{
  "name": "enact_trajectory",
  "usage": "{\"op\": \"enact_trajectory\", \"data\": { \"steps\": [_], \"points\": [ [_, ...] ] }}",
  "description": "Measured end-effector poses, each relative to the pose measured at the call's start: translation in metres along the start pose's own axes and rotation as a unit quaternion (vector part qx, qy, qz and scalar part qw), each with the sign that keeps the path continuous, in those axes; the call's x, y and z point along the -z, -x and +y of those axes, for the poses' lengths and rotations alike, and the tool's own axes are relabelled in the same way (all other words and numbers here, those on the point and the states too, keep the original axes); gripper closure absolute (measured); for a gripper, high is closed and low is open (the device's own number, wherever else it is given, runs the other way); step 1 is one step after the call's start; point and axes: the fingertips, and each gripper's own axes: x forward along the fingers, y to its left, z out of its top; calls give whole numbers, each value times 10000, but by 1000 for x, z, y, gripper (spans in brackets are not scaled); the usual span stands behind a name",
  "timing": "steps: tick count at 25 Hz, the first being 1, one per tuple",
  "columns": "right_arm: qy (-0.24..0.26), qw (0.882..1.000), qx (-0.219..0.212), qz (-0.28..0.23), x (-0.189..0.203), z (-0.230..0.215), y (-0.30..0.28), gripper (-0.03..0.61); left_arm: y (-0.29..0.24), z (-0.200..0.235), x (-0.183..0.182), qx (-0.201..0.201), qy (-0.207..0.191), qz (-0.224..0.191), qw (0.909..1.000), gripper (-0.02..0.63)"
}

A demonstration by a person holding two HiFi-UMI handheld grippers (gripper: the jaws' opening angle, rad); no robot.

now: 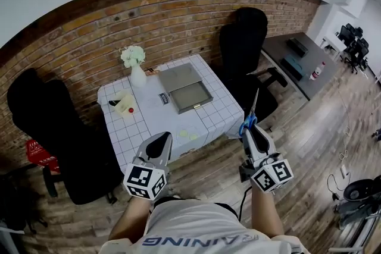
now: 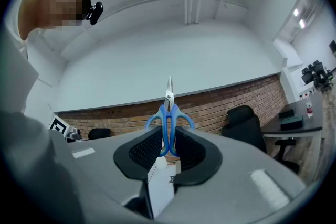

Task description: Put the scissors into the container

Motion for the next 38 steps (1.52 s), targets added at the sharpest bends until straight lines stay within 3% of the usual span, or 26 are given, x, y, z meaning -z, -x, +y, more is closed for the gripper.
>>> {"op": "enact_trajectory", "data": {
  "steps": [6,13,28,38],
  "points": [
    [-57,9996,-140,241,21,5,-57,482,-8,59,0,-291,153,26,9995,614],
    [-95,9988,-327,366,36,-18,-110,482,-37,94,11,-570,219,120,9981,614],
    [-702,9910,-801,811,58,-165,-260,482,-192,133,-2,-1398,150,501,9888,614],
    [-653,9763,-1416,1501,100,-221,-334,482,-249,150,14,-2221,191,839,9712,614]
  ]
}}
